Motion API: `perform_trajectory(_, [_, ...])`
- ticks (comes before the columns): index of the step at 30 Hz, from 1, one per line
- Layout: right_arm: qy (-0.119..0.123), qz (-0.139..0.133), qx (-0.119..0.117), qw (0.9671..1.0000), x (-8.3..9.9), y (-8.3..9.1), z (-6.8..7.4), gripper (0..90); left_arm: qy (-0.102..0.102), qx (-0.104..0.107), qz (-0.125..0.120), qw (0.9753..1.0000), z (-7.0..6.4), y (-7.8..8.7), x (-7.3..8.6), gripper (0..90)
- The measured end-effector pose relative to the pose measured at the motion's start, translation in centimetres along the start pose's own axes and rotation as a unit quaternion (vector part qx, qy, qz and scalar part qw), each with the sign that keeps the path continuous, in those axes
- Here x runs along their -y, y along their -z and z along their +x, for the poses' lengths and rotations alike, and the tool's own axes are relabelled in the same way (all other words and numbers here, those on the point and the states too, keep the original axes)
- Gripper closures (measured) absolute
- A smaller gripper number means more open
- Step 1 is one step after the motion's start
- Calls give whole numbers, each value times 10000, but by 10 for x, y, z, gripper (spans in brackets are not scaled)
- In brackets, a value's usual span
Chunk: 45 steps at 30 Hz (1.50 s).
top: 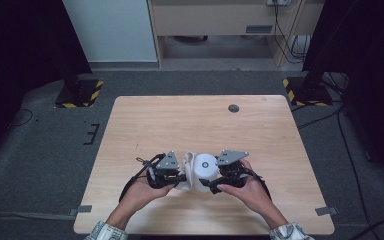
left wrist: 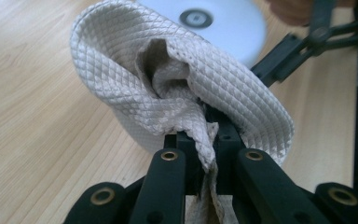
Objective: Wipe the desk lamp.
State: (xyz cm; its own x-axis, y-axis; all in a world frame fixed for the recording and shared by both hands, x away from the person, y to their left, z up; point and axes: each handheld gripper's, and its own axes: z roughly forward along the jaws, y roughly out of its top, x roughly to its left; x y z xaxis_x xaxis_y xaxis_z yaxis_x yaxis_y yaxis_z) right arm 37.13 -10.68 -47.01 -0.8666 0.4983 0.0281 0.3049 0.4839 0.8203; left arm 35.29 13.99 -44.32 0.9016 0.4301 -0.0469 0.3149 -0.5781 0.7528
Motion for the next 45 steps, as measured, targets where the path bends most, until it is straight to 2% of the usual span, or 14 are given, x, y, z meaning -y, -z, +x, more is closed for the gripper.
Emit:
perform_trajectory(11, [-10,-1,-20,10000,0,-1,0,93,-84,193,-88,9997,-14,-1,0,847])
perform_trajectory(16, [0,-7,-17,10000,0,-1,-1,93,-136,351,-145,9992,-23,-8,-2,847])
perform_trajectory(19, [21,15,-8,10000,1,-1,-1,94,-138,350,-134,9992,-24,-11,-1,847])
perform_trajectory(22, [39,58,7,10000,2,-1,-1,94,-23,453,-170,9988,-20,-14,4,848])
perform_trajectory(27, [31,86,-4,10000,2,1,-1,96,-41,444,-53,9990,-19,-18,8,847])
perform_trajectory(30, [21,29,-33,10000,3,9,-2,116,-54,457,-64,9989,-19,-18,8,847])
perform_trajectory(32, [-105,-93,-63,9999,4,20,-5,88,-36,468,-68,9989,-20,-19,10,847])
perform_trajectory(36, [-168,-241,-103,9995,3,28,-7,103,-57,476,-34,9988,-20,-21,11,846])
perform_trajectory(40, [-242,-417,-180,9987,-4,34,-5,159,-108,481,-8,9988,-22,-20,11,844])
perform_trajectory(43, [-262,-458,-108,9985,-8,34,-3,188,-112,473,-5,9988,-22,-21,11,844])
perform_trajectory(45, [-266,-526,6,9983,-13,33,-4,253,-124,469,14,9988,-23,-21,12,844])
